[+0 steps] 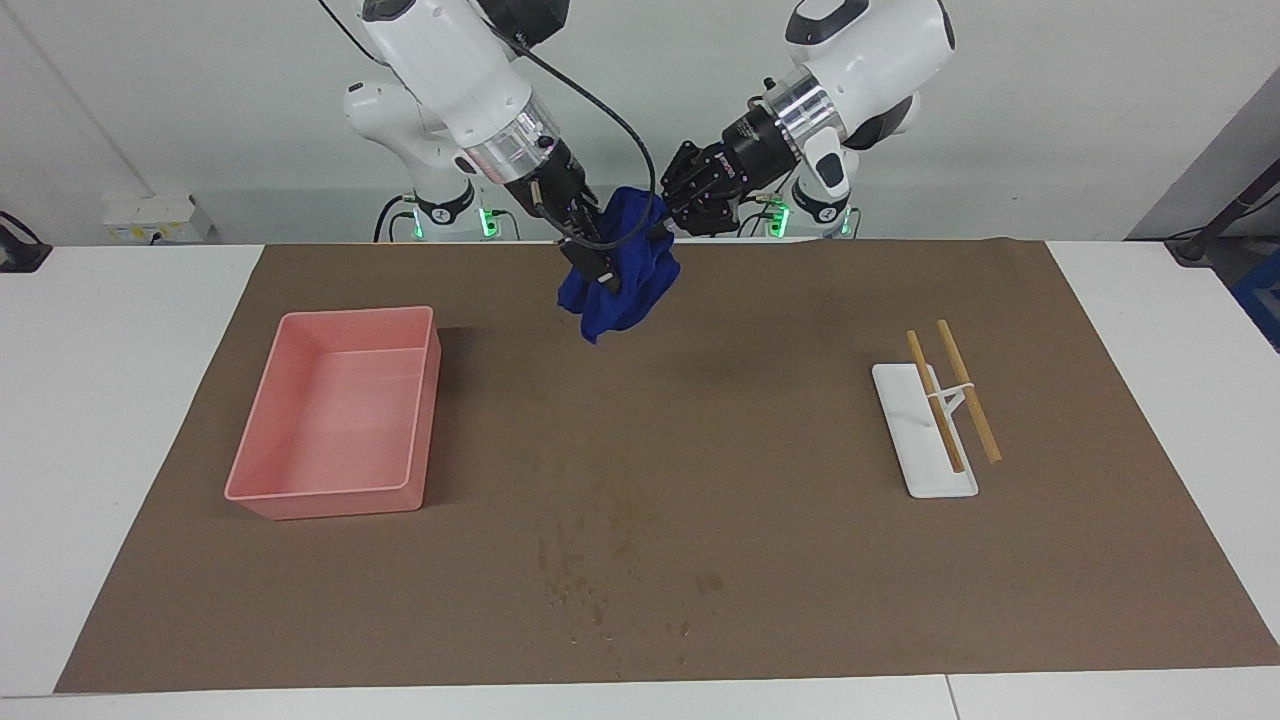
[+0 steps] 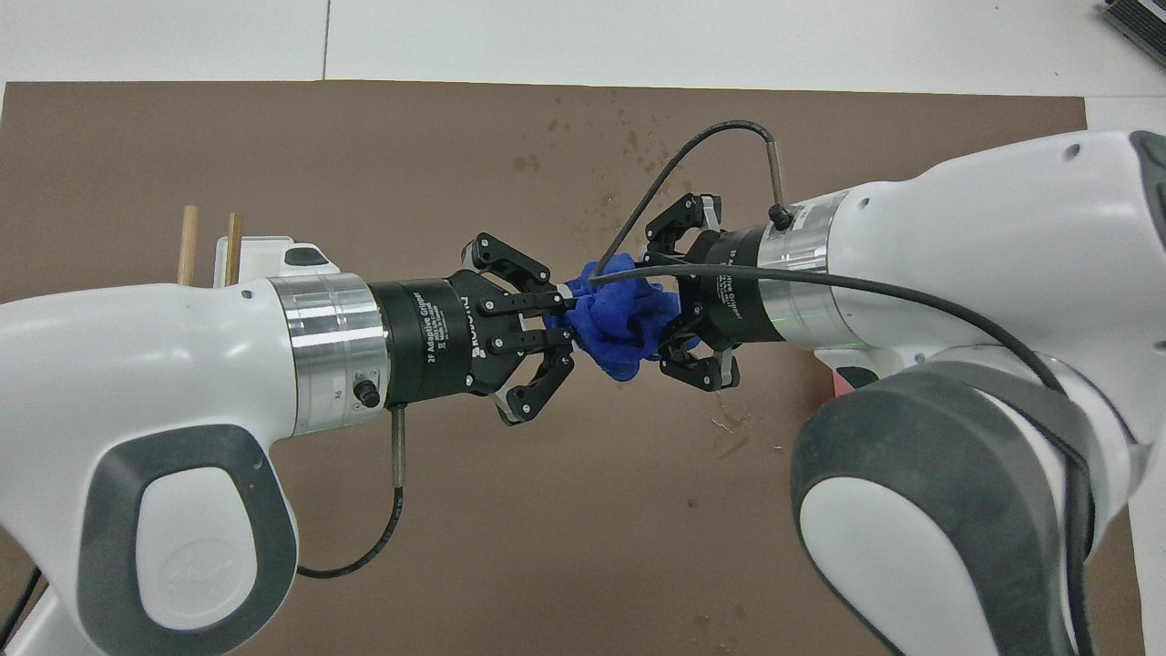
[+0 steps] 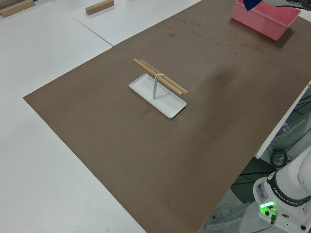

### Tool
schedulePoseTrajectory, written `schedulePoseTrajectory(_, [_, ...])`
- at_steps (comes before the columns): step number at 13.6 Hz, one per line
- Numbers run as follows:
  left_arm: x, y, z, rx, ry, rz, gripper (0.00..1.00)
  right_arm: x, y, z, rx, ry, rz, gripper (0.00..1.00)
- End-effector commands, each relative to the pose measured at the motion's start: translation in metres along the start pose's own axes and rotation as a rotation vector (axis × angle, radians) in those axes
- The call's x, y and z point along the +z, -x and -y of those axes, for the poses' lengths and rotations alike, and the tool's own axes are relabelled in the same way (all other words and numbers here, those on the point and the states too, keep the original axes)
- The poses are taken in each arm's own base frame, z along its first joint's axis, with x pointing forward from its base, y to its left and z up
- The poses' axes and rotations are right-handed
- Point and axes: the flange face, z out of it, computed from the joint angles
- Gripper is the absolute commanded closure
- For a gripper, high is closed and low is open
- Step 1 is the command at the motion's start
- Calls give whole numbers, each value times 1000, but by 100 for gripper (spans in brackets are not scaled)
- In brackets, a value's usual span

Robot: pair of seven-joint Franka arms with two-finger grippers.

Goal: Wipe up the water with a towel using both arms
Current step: 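Grasp the towel with the right gripper and open the left gripper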

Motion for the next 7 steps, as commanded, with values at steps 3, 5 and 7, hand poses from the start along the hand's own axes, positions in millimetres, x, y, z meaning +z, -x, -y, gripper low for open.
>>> schedulePoseTrajectory(3, [0, 5, 18, -3, 6, 18, 100, -3, -1, -4, 25, -14, 11, 100])
schedulePoseTrajectory(5, [2, 8, 21, 2, 20, 24, 100, -3, -2, -4, 12, -16, 4, 100])
schedulePoseTrajectory(7, [3, 7, 21, 0, 21, 22, 100, -4, -4, -2, -31, -29, -40, 100])
